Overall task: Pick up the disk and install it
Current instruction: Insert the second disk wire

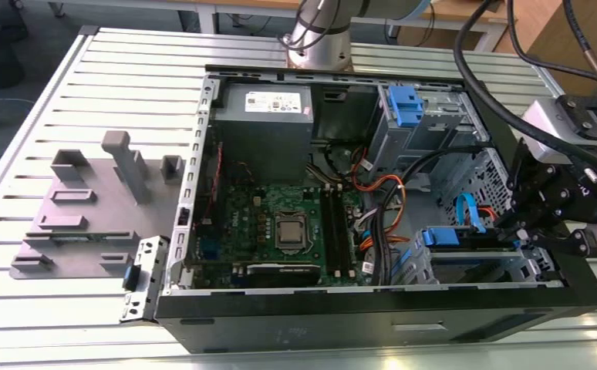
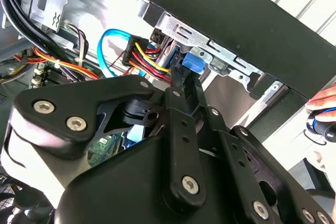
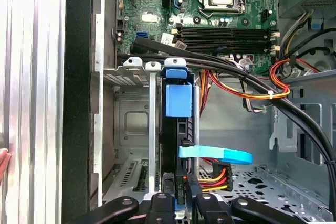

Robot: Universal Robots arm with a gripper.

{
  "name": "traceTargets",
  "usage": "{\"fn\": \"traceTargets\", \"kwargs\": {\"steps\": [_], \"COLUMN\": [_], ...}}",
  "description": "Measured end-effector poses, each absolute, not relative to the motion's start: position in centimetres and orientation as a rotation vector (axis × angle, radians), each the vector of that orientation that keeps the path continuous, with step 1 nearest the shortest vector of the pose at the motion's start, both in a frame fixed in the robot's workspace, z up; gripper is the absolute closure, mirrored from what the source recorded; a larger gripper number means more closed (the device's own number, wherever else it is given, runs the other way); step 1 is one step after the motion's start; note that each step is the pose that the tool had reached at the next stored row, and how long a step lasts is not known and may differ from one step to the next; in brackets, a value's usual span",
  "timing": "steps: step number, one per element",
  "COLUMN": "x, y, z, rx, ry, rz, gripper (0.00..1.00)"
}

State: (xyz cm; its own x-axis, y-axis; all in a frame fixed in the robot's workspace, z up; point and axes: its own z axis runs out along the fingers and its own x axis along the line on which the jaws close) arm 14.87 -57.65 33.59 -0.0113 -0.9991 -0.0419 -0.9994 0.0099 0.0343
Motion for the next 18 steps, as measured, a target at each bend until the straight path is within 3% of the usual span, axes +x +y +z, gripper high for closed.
{"fn": "traceTargets", "kwargs": {"steps": [13,15,18], "x": [15.00,15.00,15.01], "y": [-57.52,-57.52,-57.52], "z": [33.44,33.45,33.44], "rx": [-2.205,-2.205,-2.205], "ry": [2.228,2.229,2.228], "rz": [0.084,0.084,0.084], "gripper": [0.76,0.84,0.84]}}
